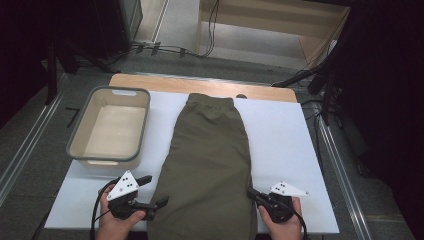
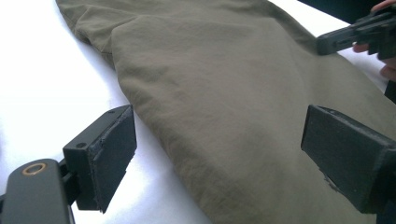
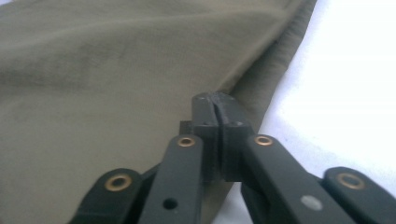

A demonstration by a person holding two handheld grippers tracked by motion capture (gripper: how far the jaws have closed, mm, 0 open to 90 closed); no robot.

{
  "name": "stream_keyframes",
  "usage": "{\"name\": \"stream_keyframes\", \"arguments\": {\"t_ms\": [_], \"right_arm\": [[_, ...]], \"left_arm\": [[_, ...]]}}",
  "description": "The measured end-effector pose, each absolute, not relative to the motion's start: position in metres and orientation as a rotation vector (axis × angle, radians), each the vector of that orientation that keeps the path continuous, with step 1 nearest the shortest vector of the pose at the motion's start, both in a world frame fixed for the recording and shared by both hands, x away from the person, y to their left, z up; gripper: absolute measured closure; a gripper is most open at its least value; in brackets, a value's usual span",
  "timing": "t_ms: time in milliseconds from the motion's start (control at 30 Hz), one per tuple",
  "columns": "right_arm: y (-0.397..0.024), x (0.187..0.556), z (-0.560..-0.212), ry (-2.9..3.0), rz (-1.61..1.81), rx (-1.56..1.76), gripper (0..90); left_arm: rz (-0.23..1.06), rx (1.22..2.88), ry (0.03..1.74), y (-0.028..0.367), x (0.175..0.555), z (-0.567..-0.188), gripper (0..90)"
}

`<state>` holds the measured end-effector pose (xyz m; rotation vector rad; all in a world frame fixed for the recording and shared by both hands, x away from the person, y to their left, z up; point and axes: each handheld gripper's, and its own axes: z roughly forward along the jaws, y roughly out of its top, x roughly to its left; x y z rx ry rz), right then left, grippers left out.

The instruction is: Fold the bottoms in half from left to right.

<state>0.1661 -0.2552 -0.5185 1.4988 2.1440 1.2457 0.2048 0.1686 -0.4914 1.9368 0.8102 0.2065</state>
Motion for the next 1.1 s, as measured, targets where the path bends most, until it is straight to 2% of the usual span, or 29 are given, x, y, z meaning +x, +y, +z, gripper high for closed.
{"name": "stream_keyframes", "arguments": {"t_ms": [200, 333, 367, 433, 533, 733, 800, 933, 1000, 1100], "right_arm": [[-0.263, 0.151, -0.509, 2.121, 1.266, 1.489, 87.4], [-0.268, 0.147, -0.516, 2.130, 1.200, 1.491, 86.4], [-0.268, 0.148, -0.519, 2.137, 1.179, 1.491, 83.7], [-0.268, 0.148, -0.522, 2.106, 1.129, 1.500, 71.0], [-0.270, 0.147, -0.517, 2.066, 1.173, 1.487, 66.6], [-0.265, 0.146, -0.518, 2.097, 1.192, 1.468, 68.9], [-0.263, 0.146, -0.521, 2.115, 1.175, 1.471, 72.0], [-0.263, 0.147, -0.523, 2.145, 1.171, 1.485, 86.7], [-0.265, 0.147, -0.523, 2.149, 1.183, 1.487, 87.6], [-0.268, 0.145, -0.517, 2.132, 1.203, 1.488, 87.9]], "left_arm": [[0.201, 1.932, 0.814, 0.170, 0.205, -0.491, 9.4], [0.208, 1.930, 0.830, 0.170, 0.204, -0.491, 10.2], [0.207, 1.931, 0.837, 0.170, 0.204, -0.491, 11.4], [0.216, 1.937, 0.862, 0.171, 0.204, -0.490, 15.0], [0.225, 1.947, 0.907, 0.175, 0.201, -0.492, 26.7], [0.198, 1.957, 0.888, 0.181, 0.189, -0.491, 40.5], [0.186, 1.975, 0.882, 0.181, 0.186, -0.492, 44.7], [0.159, 2.021, 0.879, 0.177, 0.181, -0.497, 53.1], [0.156, 2.033, 0.880, 0.176, 0.180, -0.497, 57.2], [0.163, 2.033, 0.886, 0.177, 0.180, -0.497, 58.0]]}}
